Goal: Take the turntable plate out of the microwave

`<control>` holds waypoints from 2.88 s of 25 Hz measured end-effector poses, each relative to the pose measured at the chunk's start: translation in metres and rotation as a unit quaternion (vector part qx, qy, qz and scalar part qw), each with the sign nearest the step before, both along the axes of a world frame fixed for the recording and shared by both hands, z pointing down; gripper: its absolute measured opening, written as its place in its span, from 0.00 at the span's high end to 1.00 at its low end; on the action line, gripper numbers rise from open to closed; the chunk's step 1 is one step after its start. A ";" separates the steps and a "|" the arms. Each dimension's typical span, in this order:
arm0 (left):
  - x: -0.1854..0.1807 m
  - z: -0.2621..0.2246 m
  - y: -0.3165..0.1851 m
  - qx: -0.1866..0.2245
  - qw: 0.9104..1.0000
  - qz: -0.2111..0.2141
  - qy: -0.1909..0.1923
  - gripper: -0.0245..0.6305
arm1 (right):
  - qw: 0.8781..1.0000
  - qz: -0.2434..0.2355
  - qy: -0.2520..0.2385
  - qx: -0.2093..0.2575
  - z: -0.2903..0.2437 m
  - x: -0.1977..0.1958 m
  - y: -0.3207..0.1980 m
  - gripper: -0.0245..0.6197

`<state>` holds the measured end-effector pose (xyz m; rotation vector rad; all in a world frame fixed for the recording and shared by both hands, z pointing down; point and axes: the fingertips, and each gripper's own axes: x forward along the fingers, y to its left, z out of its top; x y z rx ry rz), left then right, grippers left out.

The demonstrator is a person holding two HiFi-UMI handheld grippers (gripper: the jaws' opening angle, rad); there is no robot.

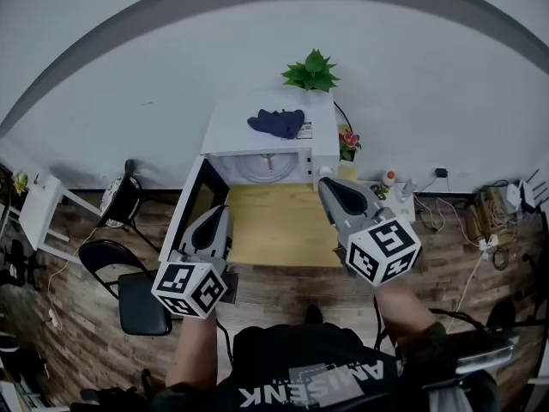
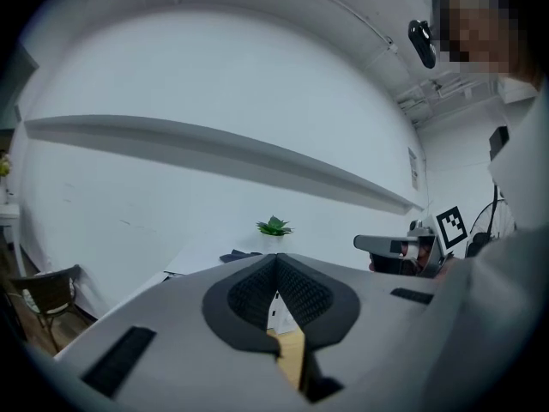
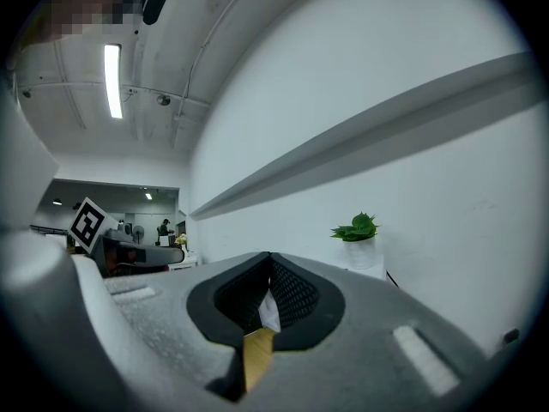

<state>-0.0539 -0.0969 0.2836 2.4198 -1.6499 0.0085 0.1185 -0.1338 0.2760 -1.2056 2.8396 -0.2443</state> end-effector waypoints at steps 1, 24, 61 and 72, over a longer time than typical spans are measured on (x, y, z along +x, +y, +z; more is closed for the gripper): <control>-0.003 0.000 -0.003 0.002 1.000 -0.007 -0.003 0.96 | 1.000 -0.003 0.006 0.002 0.001 -0.003 -0.002 0.95; -0.086 0.003 -0.131 0.024 0.998 0.063 0.009 0.96 | 0.996 0.087 0.033 0.004 -0.005 -0.098 -0.090 0.95; -0.062 0.250 -0.177 -0.198 0.971 -0.007 0.137 0.74 | 0.962 0.048 -0.071 -0.258 0.248 -0.086 -0.161 0.78; -0.061 0.311 -0.209 -0.267 0.934 -0.026 0.238 0.58 | 0.912 0.073 -0.147 -0.376 0.323 -0.102 -0.182 0.61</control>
